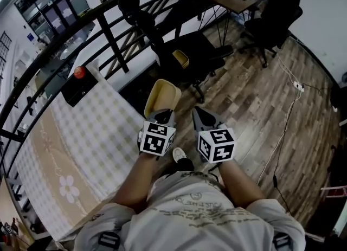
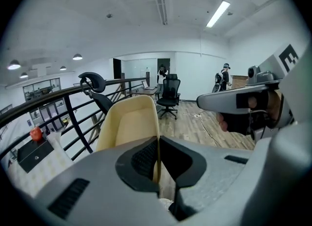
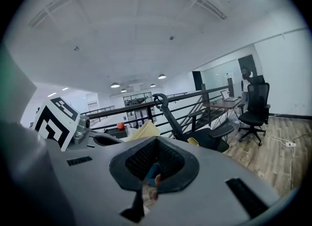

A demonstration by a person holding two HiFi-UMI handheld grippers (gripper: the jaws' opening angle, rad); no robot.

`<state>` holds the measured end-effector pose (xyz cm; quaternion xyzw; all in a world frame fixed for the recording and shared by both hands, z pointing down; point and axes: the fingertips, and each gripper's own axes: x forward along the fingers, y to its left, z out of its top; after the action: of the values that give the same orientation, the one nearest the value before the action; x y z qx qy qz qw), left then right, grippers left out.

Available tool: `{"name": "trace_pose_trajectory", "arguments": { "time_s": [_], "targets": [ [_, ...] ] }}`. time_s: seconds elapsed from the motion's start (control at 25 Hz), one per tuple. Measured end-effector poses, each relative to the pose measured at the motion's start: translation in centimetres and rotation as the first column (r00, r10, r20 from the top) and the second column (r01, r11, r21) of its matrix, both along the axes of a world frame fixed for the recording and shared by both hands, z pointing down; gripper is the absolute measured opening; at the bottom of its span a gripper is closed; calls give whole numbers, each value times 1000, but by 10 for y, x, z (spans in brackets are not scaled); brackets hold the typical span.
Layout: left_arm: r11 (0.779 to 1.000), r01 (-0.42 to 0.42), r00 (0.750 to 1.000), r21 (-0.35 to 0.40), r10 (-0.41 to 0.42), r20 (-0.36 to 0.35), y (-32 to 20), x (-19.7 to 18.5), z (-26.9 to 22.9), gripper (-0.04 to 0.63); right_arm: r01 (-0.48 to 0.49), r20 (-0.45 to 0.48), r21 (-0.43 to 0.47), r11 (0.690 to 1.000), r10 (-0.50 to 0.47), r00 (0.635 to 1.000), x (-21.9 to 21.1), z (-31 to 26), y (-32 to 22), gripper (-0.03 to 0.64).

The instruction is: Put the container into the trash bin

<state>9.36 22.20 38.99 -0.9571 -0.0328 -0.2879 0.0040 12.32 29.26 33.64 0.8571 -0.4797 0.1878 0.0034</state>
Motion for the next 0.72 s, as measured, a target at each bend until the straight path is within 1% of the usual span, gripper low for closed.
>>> {"name": "trace_pose_trajectory", "arguments": {
  "time_s": [0.24, 0.4, 0.48, 0.56, 0.72],
  "targets": [
    [997, 71, 997, -19, -71, 12, -53, 47, 8, 18, 77, 10, -20, 997, -77, 997, 52, 5, -59, -11],
    [991, 128, 992, -36, -127, 22, -111, 55, 18, 18, 125, 5, -51, 991, -125, 992, 67, 14, -120, -11],
    [983, 174, 985, -63, -173, 21, -139, 57, 24, 17, 165, 8, -78, 983, -165, 986, 72, 21, -150, -11],
    [969, 228, 974, -92, -226, 29, -156, 59, 31, 17, 218, 21, -100, 971, -217, 976, 77, 29, -169, -11],
    [944, 304, 953, -126, -302, 36, -181, 64, 42, 17, 286, 46, -109, 952, -283, 958, 85, 41, -198, -11]
  ]
}}
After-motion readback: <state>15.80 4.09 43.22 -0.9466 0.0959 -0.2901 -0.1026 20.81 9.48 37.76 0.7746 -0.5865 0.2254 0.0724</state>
